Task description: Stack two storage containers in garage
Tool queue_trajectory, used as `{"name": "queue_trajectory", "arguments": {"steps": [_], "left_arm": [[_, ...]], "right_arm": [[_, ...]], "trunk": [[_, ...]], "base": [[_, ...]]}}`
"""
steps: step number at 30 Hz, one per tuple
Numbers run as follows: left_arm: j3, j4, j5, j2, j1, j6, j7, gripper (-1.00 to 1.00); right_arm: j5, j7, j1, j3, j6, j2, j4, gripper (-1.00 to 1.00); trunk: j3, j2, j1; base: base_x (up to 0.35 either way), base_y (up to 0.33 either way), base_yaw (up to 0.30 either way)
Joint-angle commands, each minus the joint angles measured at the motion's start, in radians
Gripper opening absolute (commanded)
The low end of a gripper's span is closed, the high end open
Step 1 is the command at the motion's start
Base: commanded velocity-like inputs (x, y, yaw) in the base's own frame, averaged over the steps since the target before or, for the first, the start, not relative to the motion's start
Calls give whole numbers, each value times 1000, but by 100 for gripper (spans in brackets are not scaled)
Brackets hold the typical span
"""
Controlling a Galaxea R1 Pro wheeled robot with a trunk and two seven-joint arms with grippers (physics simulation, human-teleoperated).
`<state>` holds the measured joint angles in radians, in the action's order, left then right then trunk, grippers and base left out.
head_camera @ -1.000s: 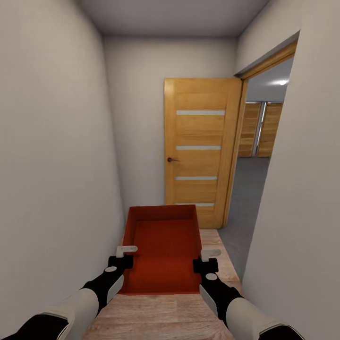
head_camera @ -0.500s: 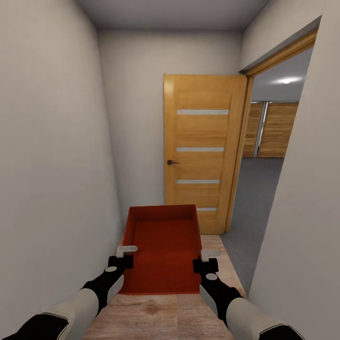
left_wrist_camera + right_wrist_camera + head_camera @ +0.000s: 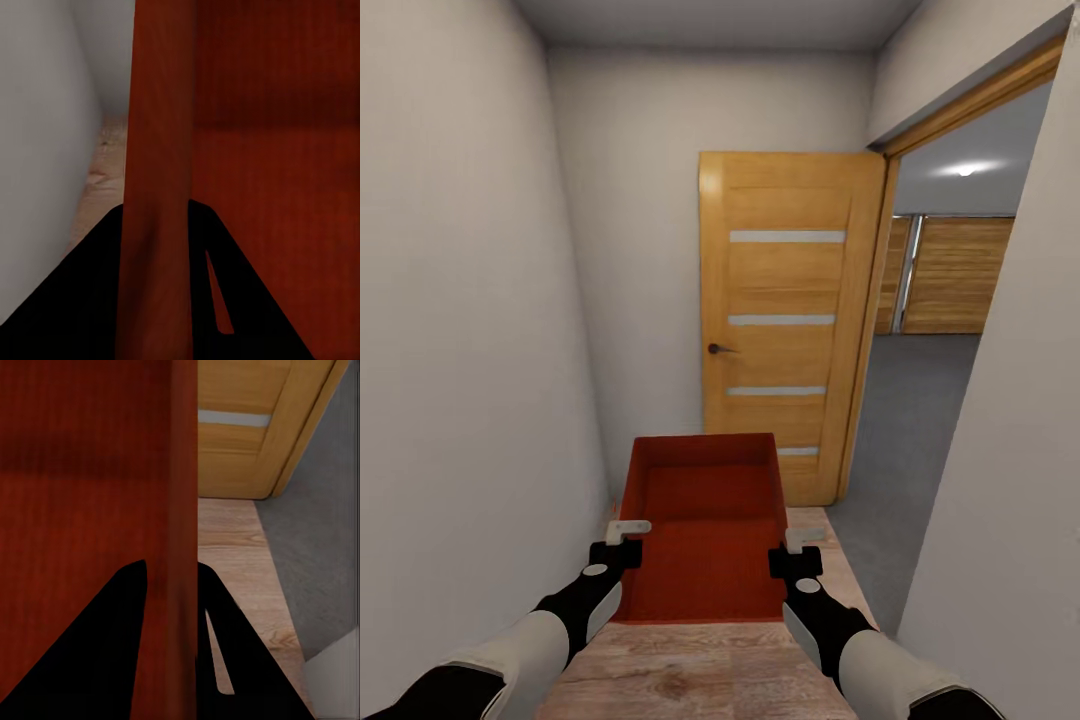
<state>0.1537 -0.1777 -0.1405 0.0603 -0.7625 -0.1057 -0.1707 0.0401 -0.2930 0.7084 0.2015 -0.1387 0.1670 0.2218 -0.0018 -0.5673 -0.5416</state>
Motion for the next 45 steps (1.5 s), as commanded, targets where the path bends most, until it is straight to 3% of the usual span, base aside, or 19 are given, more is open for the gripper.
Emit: {"name": "queue_trajectory", "arguments": {"steps": [1,10,18,45], "left_arm": [[-62,-3,-47,-29,-1,-17,-5,-100],[-62,-3,-47,-30,-1,-17,-6,-100],[-62,0,-48,-30,-1,-61,-6,-100],[-64,2,-48,-30,-1,-62,-9,-100]], "right_arm": [[17,0,0,-25,-6,-9,-10,-100],[17,0,0,-25,-6,-9,-10,-100],[17,0,0,-25,-6,-10,-10,-100],[17,0,0,-25,-7,-10,-10,-100]], "trunk": [[0,-1,0],[0,-1,0],[0,-1,0],[0,-1,0]], "base": [[22,0,-250],[5,0,-276],[0,0,-285],[0,0,-285]]}}
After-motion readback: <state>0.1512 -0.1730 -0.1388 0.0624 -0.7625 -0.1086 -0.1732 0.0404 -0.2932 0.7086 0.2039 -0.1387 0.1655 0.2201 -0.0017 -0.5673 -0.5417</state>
